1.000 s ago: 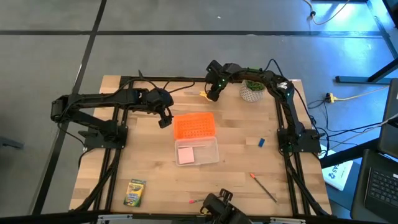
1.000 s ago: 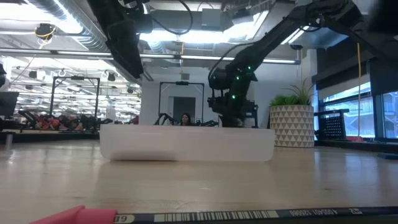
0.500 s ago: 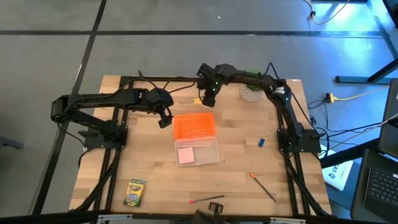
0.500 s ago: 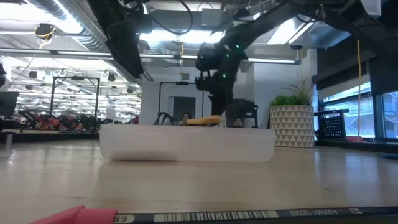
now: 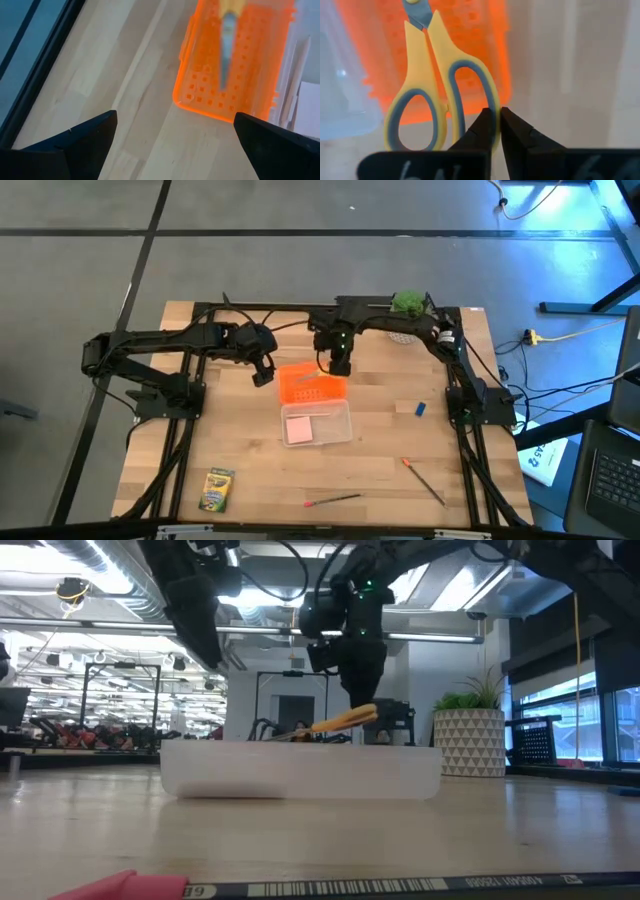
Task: Pack school essentials
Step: Put the yellow scissors into the supply box
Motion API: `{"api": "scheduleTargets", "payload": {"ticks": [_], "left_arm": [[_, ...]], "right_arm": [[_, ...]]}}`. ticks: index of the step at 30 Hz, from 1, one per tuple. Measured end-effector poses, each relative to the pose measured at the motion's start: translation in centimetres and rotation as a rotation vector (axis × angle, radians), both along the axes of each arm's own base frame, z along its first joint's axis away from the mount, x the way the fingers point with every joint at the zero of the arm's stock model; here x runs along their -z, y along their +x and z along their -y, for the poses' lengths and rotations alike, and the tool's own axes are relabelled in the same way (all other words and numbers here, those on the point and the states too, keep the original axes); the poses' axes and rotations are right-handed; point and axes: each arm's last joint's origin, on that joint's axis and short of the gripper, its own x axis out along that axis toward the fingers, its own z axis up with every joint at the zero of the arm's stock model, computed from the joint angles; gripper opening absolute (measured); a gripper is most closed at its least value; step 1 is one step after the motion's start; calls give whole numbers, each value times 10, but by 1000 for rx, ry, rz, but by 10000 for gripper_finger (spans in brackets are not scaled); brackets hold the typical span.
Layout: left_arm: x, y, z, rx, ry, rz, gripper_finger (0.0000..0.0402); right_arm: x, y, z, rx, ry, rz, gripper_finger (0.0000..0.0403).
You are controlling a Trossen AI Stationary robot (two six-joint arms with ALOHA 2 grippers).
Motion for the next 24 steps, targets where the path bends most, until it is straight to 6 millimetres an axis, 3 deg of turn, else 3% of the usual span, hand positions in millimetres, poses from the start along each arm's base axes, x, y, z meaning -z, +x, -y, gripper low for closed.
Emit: {"api": "scheduleTargets", "payload": {"ticks": [5, 13, 24], "left_arm": [[0, 0, 0, 0, 1, -1, 396], [0, 0, 0, 0, 1, -1, 396], [0, 0, 0, -1, 1, 0, 396]], "right_arm": [[0, 5, -22, -43, 3, -9, 25], [-3, 6, -38, -79, -81, -48, 25], [-40, 12, -50, -99, -140, 20, 26]]}}
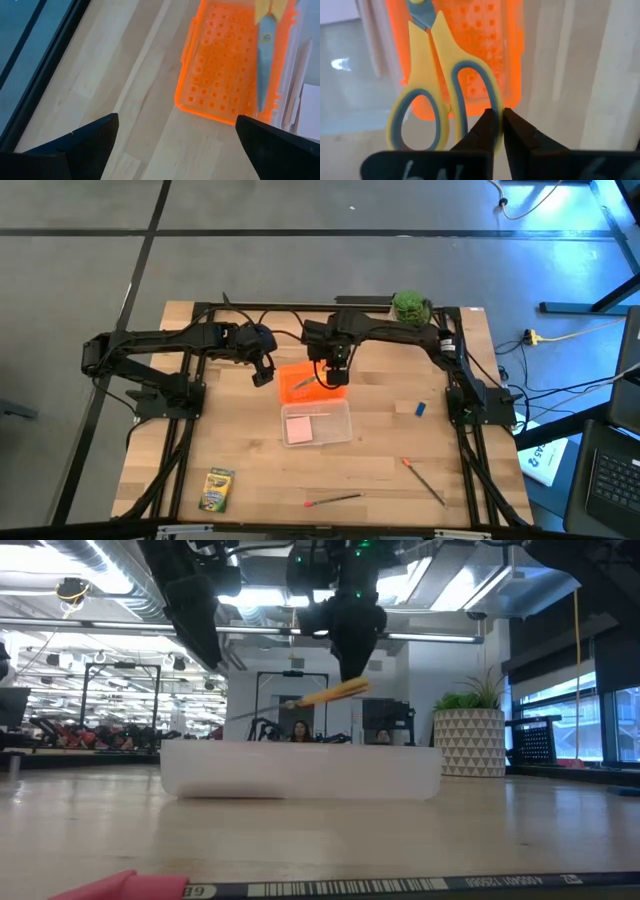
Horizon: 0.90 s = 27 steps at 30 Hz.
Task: Pack school essentials
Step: Put the yellow scissors into the supply box
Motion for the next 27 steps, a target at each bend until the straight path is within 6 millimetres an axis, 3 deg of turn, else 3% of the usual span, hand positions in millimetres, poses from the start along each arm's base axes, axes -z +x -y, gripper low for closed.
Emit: {"api": "scheduleTargets", "payload": {"ticks": [7, 16, 27], "left_arm": [[0, 1, 2, 11, -2, -1, 396], [0, 4, 19, 87, -4, -1, 396], [1, 7, 41, 191, -1, -7, 396]], "right_arm": [[-8, -3, -23, 12, 85, -35, 32], [-8, 3, -61, 94, 101, -13, 32], [39, 4, -82, 194, 114, -56, 31]]}}
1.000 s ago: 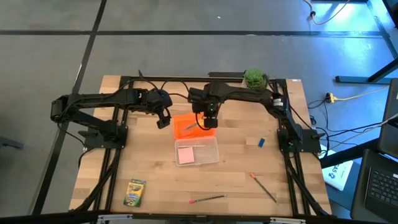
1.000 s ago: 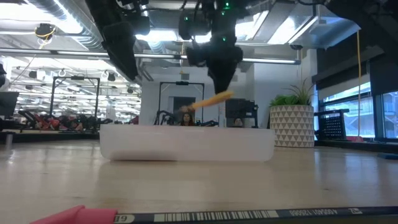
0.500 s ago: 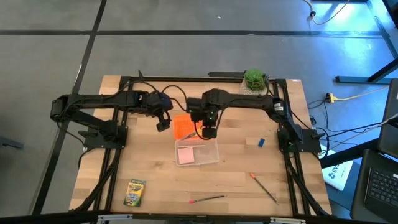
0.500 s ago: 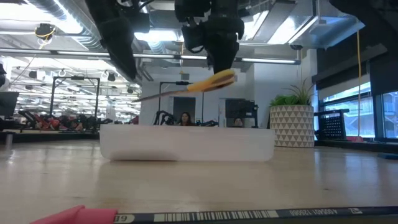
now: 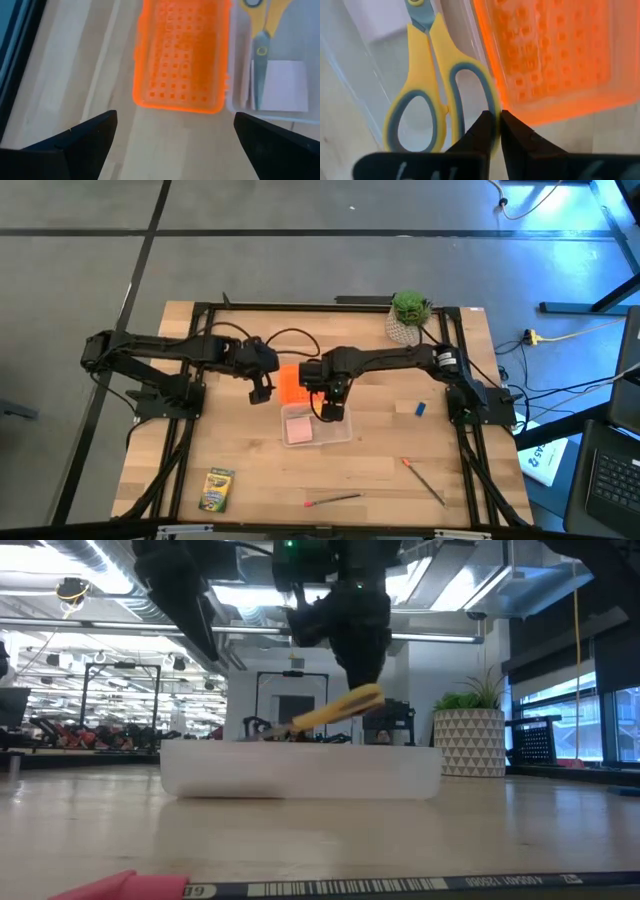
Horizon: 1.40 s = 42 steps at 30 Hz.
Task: Pack school essentials
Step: Put the yellow scissors into the supply box, then put the yellow crayon box into the supply box
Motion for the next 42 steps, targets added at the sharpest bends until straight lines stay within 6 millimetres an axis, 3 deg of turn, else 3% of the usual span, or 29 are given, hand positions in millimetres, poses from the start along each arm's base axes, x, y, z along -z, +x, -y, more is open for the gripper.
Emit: {"api": "scheduleTargets", "payload": {"ticks": [12, 29, 42], "left_arm": [[0, 1, 12, 50, -1, 3, 396], [0, 1, 12, 51, -1, 4, 396], [0, 1, 12, 51, -1, 5, 396]], "right_arm": [[27, 3, -2, -4, 0, 53, 35], [28, 3, 0, 1, 0, 52, 38], [28, 3, 2, 3, -1, 58, 99]]}}
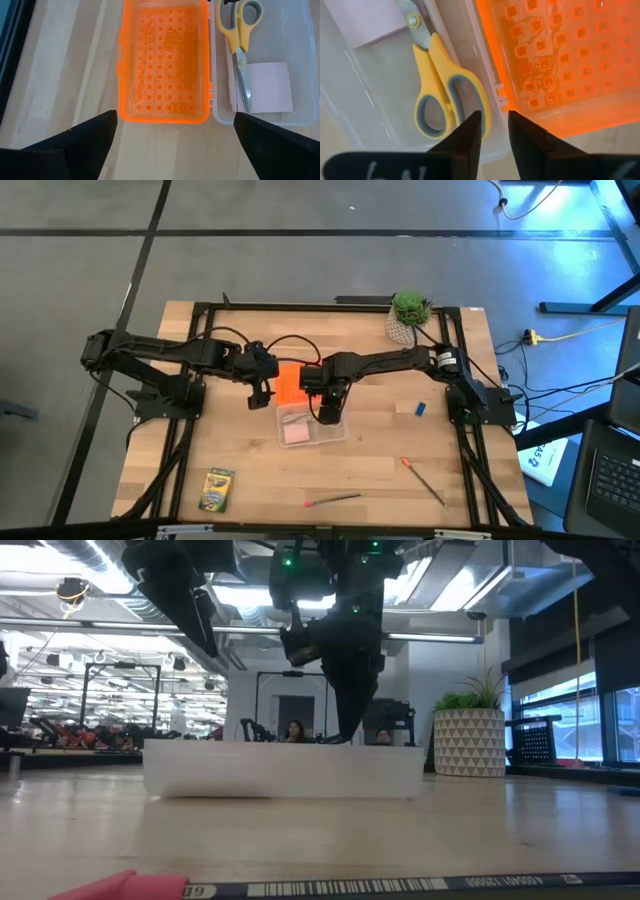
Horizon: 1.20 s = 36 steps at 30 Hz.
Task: Pack school essentials
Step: Put the yellow crayon box into the supply box
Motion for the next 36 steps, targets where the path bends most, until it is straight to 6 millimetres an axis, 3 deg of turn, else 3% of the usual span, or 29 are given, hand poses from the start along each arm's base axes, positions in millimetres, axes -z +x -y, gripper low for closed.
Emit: {"api": "scheduleTargets", "payload": {"ticks": [6, 19, 29, 36], "left_arm": [[0, 0, 0, 0, 0, 0, 396], [-7, -17, 18, -81, -86, 7, 396], [-9, -38, 47, -325, -276, -7, 396], [-8, -48, 72, -499, -438, -11, 396]], "right_arm": [[-12, -4, 3, -18, -7, 15, 97], [-90, -44, -7, -16, -218, 101, 99], [-115, -60, -34, -79, -201, 170, 99], [-118, -62, -59, -207, -140, 211, 99]]}}
